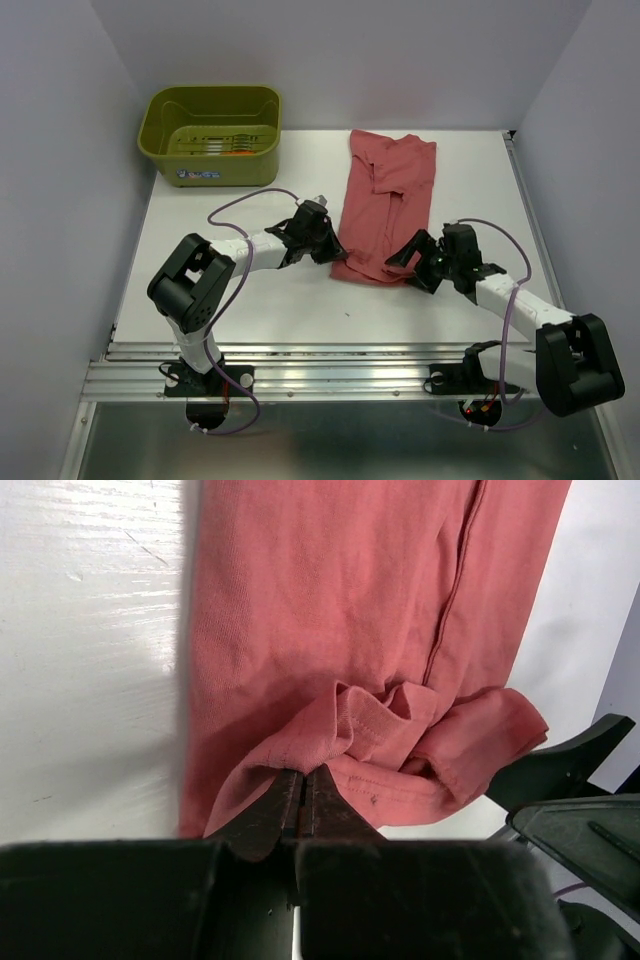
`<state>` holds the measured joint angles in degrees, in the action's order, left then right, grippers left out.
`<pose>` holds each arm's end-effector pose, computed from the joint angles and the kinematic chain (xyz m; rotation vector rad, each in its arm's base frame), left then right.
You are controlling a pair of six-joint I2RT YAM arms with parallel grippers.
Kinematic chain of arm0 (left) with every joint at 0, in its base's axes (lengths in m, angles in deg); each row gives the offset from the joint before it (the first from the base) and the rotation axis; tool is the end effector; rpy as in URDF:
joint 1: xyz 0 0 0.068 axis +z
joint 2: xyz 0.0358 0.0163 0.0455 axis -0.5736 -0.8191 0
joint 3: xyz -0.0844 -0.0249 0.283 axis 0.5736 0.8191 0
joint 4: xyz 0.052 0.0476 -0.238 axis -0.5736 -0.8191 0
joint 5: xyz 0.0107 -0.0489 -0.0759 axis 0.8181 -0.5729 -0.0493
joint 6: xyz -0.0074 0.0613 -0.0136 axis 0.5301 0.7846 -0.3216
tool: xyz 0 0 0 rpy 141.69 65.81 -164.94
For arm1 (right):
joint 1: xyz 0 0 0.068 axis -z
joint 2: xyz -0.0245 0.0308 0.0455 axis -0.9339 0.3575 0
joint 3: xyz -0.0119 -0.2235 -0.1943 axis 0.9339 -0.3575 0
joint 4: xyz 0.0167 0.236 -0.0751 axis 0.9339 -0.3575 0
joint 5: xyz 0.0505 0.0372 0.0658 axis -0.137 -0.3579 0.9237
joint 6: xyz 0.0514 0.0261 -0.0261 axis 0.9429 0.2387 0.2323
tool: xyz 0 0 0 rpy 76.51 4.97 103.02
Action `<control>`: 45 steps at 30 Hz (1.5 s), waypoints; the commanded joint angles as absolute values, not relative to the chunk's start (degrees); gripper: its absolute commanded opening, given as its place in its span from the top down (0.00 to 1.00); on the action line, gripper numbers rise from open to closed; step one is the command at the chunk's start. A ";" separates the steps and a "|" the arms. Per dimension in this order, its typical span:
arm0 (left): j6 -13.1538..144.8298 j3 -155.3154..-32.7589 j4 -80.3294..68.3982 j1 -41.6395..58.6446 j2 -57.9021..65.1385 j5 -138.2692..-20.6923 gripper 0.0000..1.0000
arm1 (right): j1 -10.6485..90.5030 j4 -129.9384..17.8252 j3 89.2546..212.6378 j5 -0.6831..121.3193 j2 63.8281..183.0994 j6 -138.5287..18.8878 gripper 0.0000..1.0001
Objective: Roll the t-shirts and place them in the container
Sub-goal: Roll the T-shirt to the center of the board.
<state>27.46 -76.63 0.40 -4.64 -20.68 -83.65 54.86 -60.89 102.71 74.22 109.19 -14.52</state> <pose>0.2798 -0.2454 0.2049 -0.0852 2.4195 -1.0459 0.1968 0.0682 0.1943 0.6268 2.4352 0.9695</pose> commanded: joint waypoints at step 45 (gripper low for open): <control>39.01 -84.97 -7.72 -7.71 -21.52 -79.57 0.60 | 55.26 -72.34 120.66 51.80 124.20 -36.84 0.44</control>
<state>38.09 -82.07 -7.93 -7.39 -21.38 -79.97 54.86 -72.72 117.42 53.47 122.83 -33.90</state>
